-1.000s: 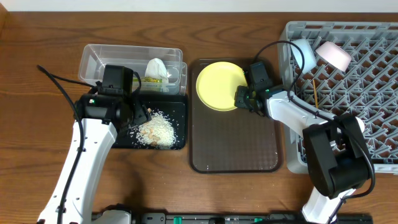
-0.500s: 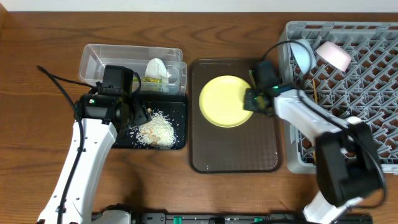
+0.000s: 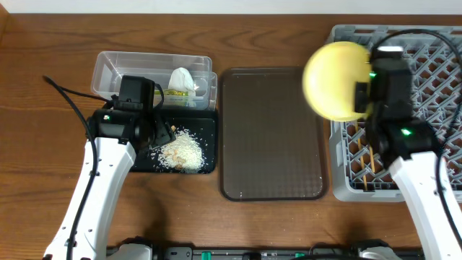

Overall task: Sort waste into correct bins and load items into the dishwasher rack
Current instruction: 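Lift the yellow plate and stand it upright in the rack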

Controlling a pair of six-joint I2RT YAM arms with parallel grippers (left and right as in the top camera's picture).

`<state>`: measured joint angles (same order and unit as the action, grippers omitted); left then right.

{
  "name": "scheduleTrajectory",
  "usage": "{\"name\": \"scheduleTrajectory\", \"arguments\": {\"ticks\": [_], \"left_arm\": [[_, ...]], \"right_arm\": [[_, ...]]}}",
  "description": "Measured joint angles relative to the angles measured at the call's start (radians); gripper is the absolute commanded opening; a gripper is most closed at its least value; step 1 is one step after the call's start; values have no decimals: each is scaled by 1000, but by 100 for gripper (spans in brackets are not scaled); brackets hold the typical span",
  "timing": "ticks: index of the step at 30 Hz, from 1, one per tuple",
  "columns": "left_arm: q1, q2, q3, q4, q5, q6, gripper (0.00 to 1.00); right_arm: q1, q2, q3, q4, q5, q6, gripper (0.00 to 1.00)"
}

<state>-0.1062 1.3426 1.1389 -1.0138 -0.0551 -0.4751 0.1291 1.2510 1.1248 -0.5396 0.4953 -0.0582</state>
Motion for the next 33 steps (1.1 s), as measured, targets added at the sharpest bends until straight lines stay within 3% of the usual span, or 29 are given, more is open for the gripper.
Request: {"name": "scheduleTrajectory", "arguments": {"ticks": [8,17,18,20,29,33], "left_arm": [[0,0,0,0,0,0,77],[0,0,0,1,0,0,77],[0,0,0,1,0,0,77],[0,0,0,1,0,0,77],[0,0,0,2,0,0,77],[0,0,0,2,0,0,77]], "right_arm": [[-34,-14,0,-55,274,-216,1],[-34,89,0,-150,251,-176,3],[-34,106,0,-148,243,-153,8],[-34,133,0,-137,225,-94,33],[-34,92,-2,-18,1,63,59],[-34,-11,-2,62,-189,100,60]]}}
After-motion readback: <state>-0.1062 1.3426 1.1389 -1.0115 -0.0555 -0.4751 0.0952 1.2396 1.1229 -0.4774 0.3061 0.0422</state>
